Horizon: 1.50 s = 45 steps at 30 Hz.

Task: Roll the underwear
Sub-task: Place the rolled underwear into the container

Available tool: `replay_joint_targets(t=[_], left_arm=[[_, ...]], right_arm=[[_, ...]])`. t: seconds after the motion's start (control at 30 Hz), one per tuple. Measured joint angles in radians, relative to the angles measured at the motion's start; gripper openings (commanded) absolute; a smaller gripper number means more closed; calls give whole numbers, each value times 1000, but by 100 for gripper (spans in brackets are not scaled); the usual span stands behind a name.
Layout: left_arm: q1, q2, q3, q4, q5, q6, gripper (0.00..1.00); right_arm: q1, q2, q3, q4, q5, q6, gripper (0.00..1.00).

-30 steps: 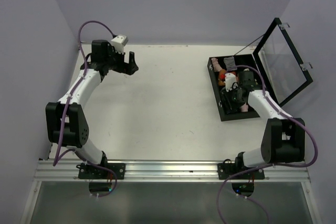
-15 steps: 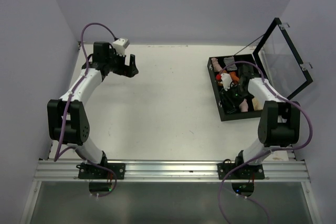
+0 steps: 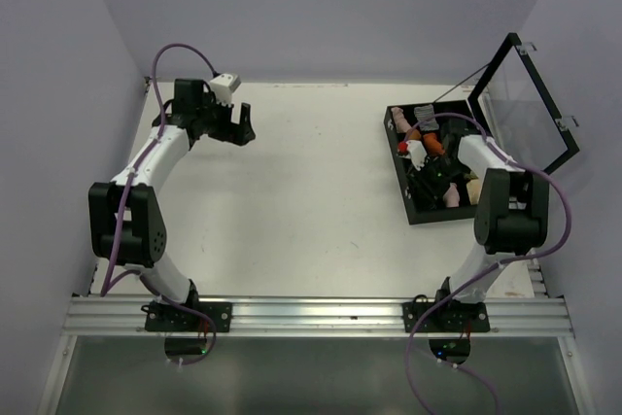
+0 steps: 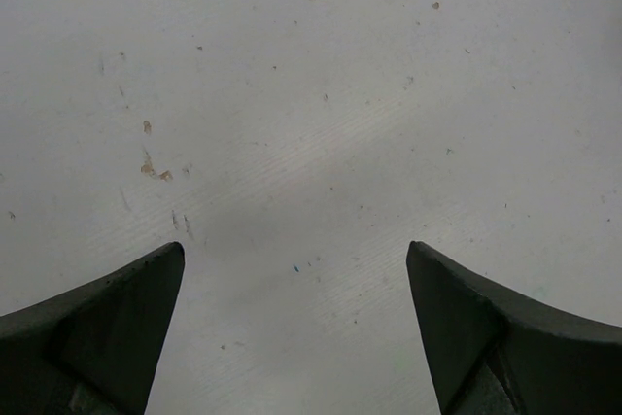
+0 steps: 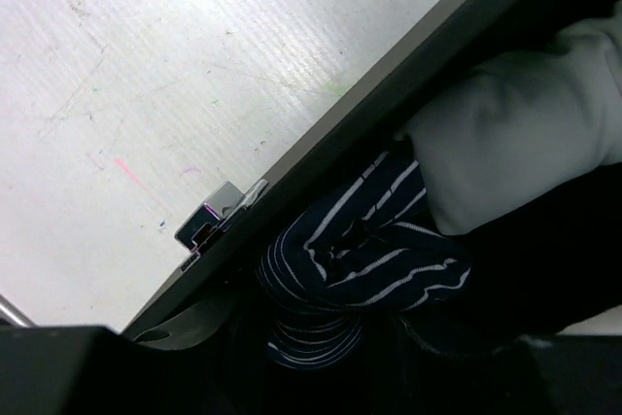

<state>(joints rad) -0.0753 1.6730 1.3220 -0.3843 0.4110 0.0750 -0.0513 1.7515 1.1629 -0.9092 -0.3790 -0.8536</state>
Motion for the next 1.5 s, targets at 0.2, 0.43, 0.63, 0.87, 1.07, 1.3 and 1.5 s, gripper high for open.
replay_joint_targets(t=[0.2, 0.43, 0.63, 0.87, 1.07, 1.3, 1.5], left_arm=[[0, 10, 0, -5, 0, 1, 100], [0, 12, 0, -11, -11, 19, 100], [0, 12, 0, -17, -22, 23, 100], [0, 12, 0, -18, -22, 23, 100], [0, 11, -3, -16, -22, 23, 100], [0, 11, -11, -16, -22, 23, 100], [0, 11, -11, -15, -21, 23, 100]], right_arm=[[-9, 110, 112, -130, -23, -57, 0], [-14, 152, 148, -178, -32, -62, 0], [-11, 140, 137, -160, -19, -25, 4], [-2, 113, 123, -142, -3, 14, 39], [-2, 76, 102, -129, 0, 48, 59], [-16, 22, 87, -132, 3, 72, 66], [-34, -29, 82, -131, -29, 100, 64]])
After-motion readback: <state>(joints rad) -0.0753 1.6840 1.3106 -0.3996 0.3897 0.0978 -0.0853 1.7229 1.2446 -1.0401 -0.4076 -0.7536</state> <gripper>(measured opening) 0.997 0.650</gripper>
